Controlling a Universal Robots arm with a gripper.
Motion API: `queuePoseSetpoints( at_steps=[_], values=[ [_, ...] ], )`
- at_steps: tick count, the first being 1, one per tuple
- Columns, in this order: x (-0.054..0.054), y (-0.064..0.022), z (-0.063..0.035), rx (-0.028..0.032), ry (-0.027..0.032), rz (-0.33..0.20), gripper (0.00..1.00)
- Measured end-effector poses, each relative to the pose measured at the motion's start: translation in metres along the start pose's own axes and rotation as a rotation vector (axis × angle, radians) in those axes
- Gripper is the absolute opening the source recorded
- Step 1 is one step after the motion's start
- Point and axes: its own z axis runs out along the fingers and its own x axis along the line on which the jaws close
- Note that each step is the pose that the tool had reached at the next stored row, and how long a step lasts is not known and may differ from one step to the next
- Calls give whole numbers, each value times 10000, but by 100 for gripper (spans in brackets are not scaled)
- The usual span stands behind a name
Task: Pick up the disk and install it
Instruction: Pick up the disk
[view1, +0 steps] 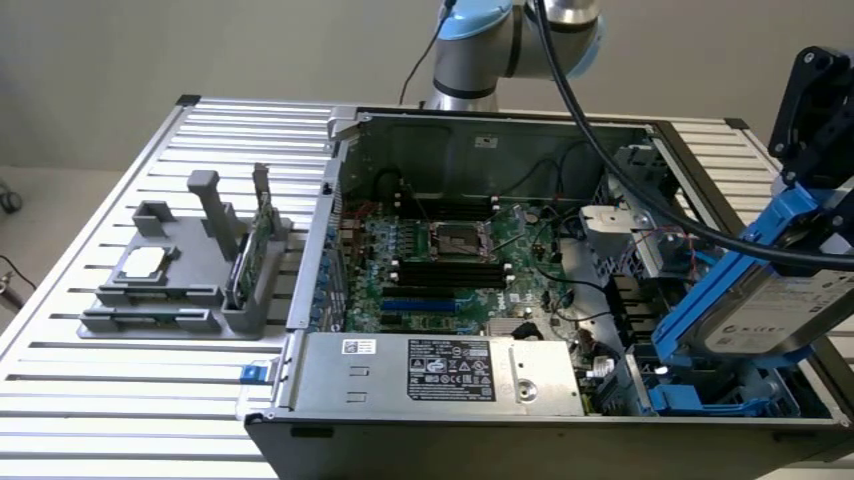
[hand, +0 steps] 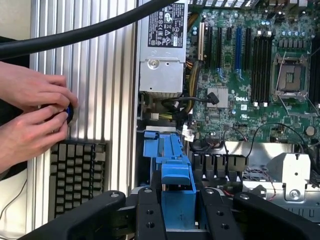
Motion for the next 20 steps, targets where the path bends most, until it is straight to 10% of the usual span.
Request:
queuePoseSetpoints(
  at_steps=[6,20],
  values=[
    [-2,-4,88,127,-3,23,33],
    [-3,22,116,128,-13,210,33]
  ],
)
